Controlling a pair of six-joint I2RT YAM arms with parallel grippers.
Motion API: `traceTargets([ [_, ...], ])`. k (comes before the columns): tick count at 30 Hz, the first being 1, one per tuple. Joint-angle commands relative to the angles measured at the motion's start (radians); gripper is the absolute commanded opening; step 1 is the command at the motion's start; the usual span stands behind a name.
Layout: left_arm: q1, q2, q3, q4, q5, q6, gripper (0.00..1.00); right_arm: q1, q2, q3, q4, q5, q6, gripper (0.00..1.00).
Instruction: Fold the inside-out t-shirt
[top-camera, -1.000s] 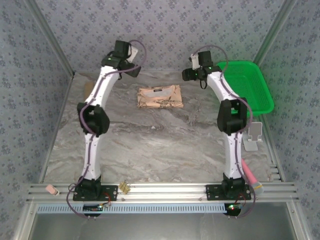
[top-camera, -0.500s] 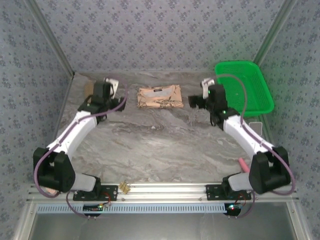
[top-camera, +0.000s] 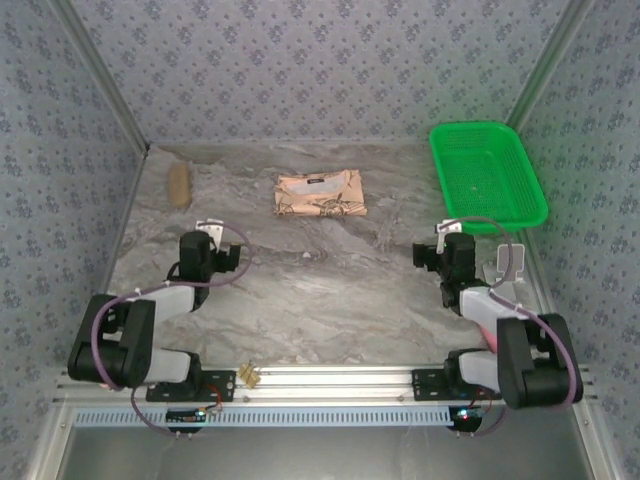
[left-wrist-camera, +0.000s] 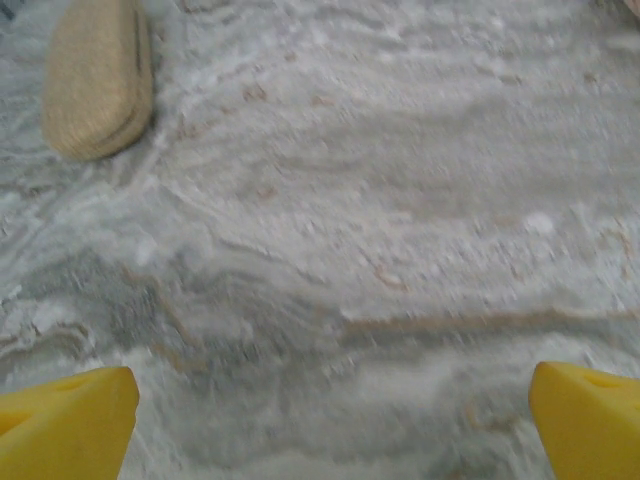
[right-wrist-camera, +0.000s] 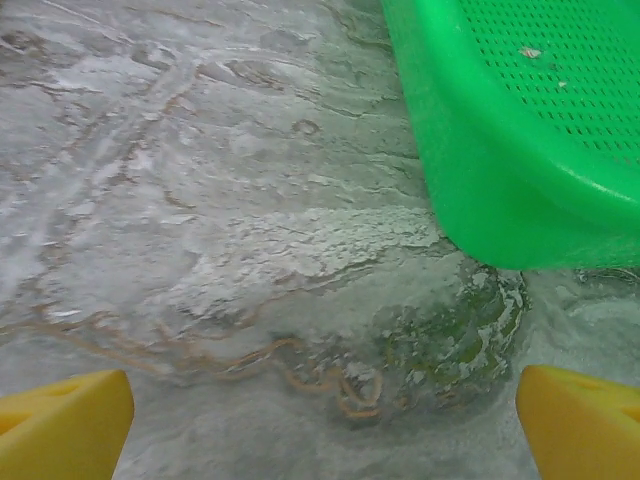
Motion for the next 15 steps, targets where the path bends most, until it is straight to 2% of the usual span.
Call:
traceTargets([
  [1, 0.095, 0.078, 0.011, 0.250, 0.089, -0.065, 1.00, -0.036, 0.108, -0.011, 0.333, -0.107, -0.061, 1.00],
  [2, 0.140, 0.115, -0.007, 0.309, 0.146, -0.099, 1.00, -0.068, 0.188, 0.010, 0.342, -0.128, -0.031, 1.00],
  [3, 0.167, 0.178, -0.023, 0.419, 0.210, -0.109, 1.00, -0.094, 0.291, 0.004, 0.489, -0.136, 0.005, 1.00],
  [4, 0.169, 0.188, -0.023, 0.443, 0.230, -0.104, 1.00, -0.102, 0.274, 0.006, 0.499, -0.078, 0.036, 1.00],
  [5, 0.166, 0.142, 0.005, 0.306, 0.229, -0.093, 1.00, -0.112, 0.225, 0.021, 0.339, -0.043, 0.064, 1.00],
  [6, 0.166, 0.167, 0.013, 0.332, 0.259, -0.084, 1.00, -0.113, 0.275, 0.004, 0.461, -0.039, 0.063, 1.00],
  [7, 0.168, 0.177, -0.002, 0.378, 0.263, -0.091, 1.00, -0.108, 0.267, 0.009, 0.459, -0.033, 0.061, 1.00],
  [8, 0.170, 0.154, 0.008, 0.317, 0.263, -0.088, 1.00, -0.112, 0.238, 0.038, 0.338, -0.039, 0.065, 1.00],
  [9, 0.171, 0.161, 0.016, 0.313, 0.282, -0.083, 1.00, -0.112, 0.262, 0.026, 0.396, -0.046, 0.061, 1.00],
  [11, 0.173, 0.157, 0.017, 0.302, 0.287, -0.082, 1.00, -0.119, 0.247, 0.042, 0.339, -0.054, 0.066, 1.00],
  [12, 0.173, 0.160, 0.014, 0.315, 0.287, -0.082, 1.00, -0.114, 0.256, 0.031, 0.386, -0.049, 0.061, 1.00],
  [15, 0.173, 0.161, 0.016, 0.313, 0.281, -0.085, 1.00, -0.089, 0.251, 0.049, 0.343, -0.033, 0.035, 1.00],
])
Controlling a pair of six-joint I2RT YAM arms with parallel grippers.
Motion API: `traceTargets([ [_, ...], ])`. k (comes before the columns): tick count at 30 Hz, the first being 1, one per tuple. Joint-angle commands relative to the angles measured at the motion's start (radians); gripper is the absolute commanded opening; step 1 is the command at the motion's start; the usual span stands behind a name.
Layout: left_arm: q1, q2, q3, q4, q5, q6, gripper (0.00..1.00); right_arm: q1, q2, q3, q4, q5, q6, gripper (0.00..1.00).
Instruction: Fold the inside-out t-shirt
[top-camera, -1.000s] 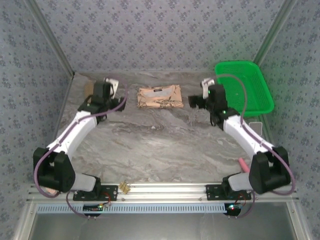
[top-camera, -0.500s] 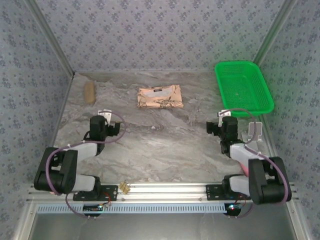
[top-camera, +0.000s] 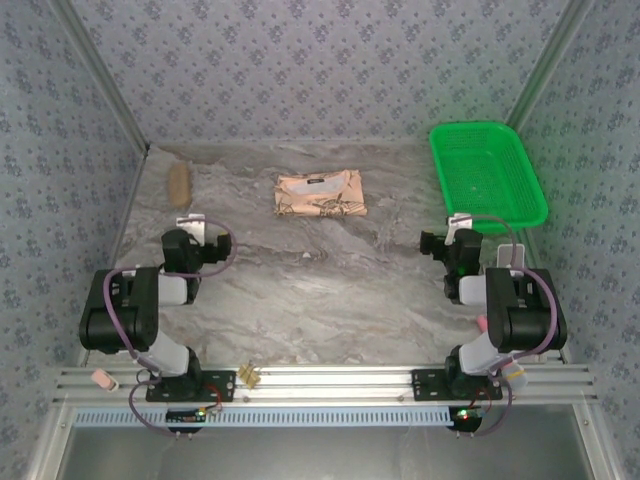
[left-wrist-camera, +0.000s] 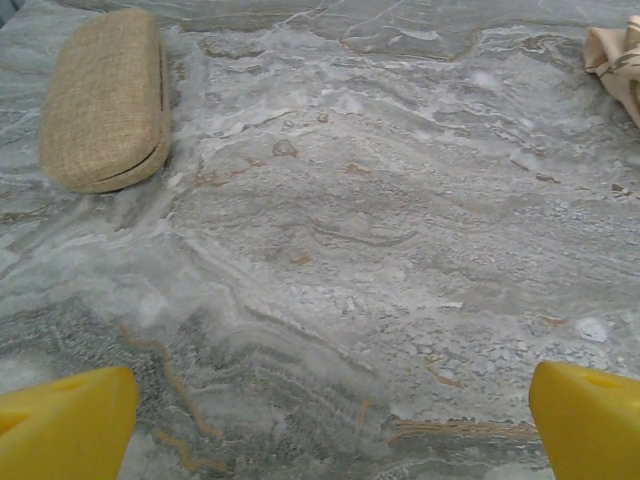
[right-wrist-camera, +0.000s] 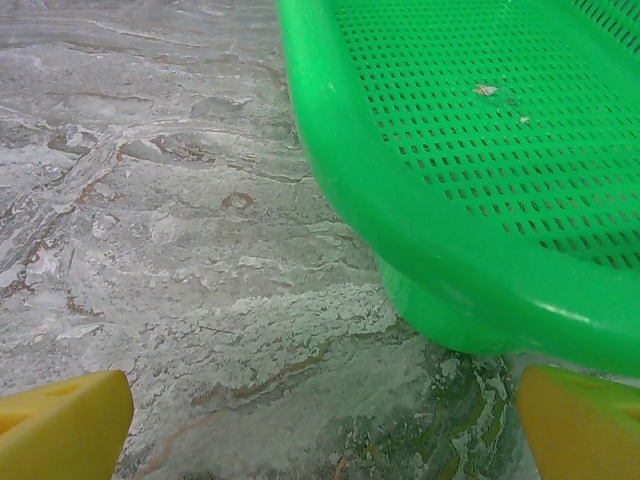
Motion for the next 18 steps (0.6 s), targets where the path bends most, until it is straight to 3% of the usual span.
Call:
traceTargets([
  [1, 0.003, -0.010, 0.021, 0.035, 0.032, -0.020, 1.00, 0.016, -0.010, 0.027, 0.008, 0.012, -0.009, 1.00],
  [18, 0.009, -0.006, 0.031, 0.019, 0.025, -0.035, 1.00, 0.008, -0.010, 0.033, -0.009, -0.021, -0.009, 1.00],
])
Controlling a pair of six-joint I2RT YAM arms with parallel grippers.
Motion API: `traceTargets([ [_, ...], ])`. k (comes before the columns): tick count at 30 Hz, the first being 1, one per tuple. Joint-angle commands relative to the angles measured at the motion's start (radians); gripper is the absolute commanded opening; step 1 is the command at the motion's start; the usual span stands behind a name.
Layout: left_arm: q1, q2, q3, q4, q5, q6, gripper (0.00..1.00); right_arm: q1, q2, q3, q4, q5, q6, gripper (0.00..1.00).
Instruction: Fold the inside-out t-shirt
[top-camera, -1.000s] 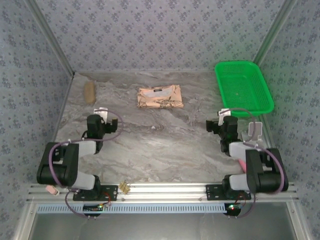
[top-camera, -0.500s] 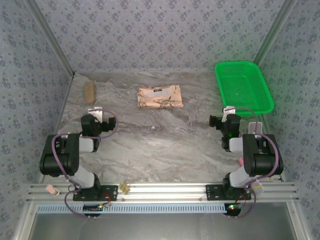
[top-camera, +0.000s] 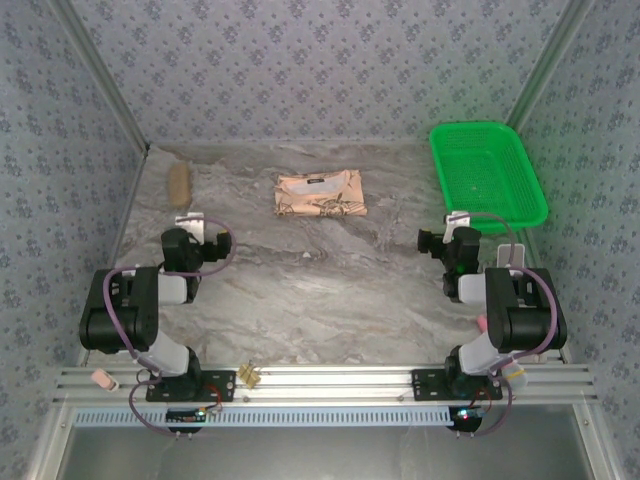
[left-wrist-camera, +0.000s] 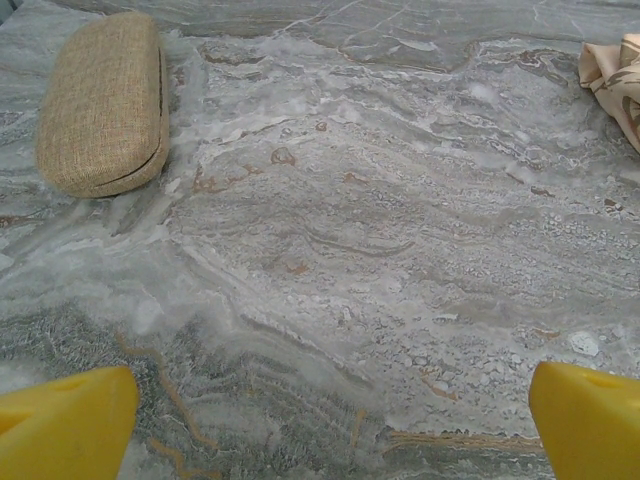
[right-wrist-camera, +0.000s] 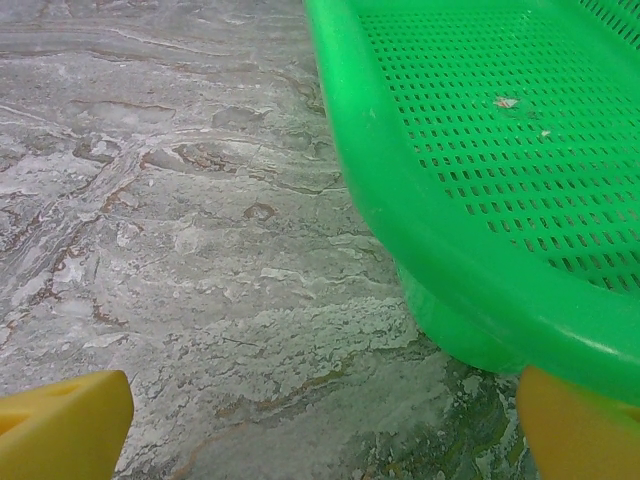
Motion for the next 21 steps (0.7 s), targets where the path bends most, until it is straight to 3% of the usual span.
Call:
traceTargets([
  [1, 0.008, -0.007, 0.023, 0.021, 0.023, -0.012, 1.00, -0.002, -0.010, 0.019, 0.001, -0.008, -0.009, 1.00],
  [21, 0.007, -0.006, 0.023, 0.021, 0.022, -0.012, 1.00, -0.001, -0.010, 0.020, -0.003, -0.038, -0.022, 1.00],
])
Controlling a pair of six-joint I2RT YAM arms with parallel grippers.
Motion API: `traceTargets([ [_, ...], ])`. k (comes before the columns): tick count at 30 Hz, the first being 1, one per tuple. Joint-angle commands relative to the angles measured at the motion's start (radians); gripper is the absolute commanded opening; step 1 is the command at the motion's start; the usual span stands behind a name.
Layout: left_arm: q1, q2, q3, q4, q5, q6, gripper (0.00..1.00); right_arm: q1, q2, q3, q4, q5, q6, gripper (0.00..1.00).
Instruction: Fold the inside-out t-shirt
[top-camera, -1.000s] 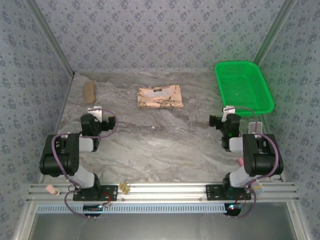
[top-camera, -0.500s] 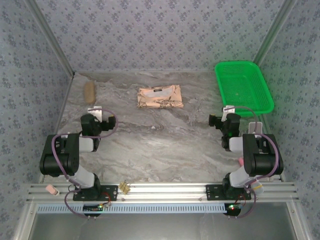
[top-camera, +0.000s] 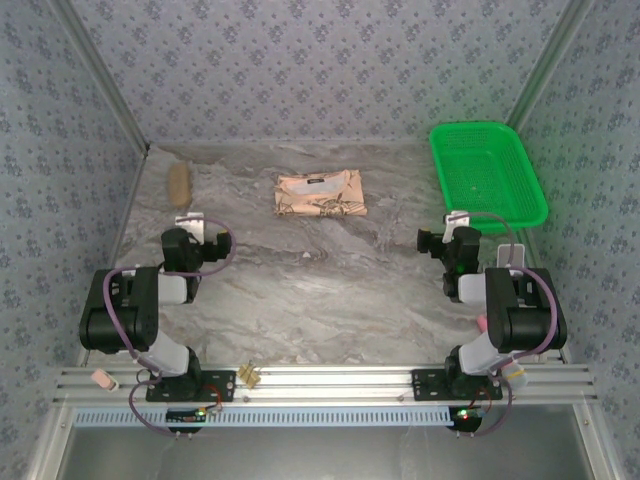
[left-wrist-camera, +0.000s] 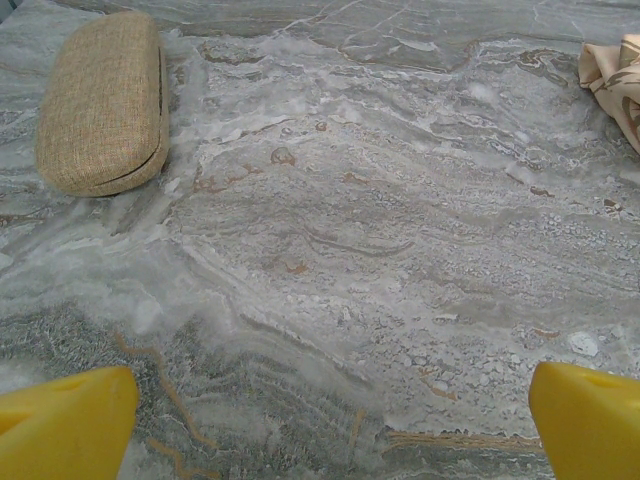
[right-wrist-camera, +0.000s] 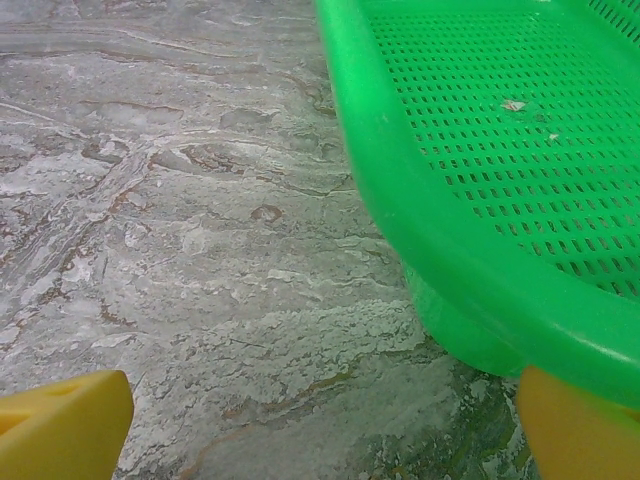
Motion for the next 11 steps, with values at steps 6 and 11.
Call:
traceTargets([
  [6, 0.008, -0.007, 0.023, 0.021, 0.023, -0.009, 1.00, -0.016, -0.011, 0.019, -0.004, -0.073, -0.017, 1.00],
  [11, 0.008, -0.007, 0.023, 0.020, 0.023, -0.010, 1.00, -0.018, -0.009, 0.019, -0.004, -0.079, -0.018, 1.00],
])
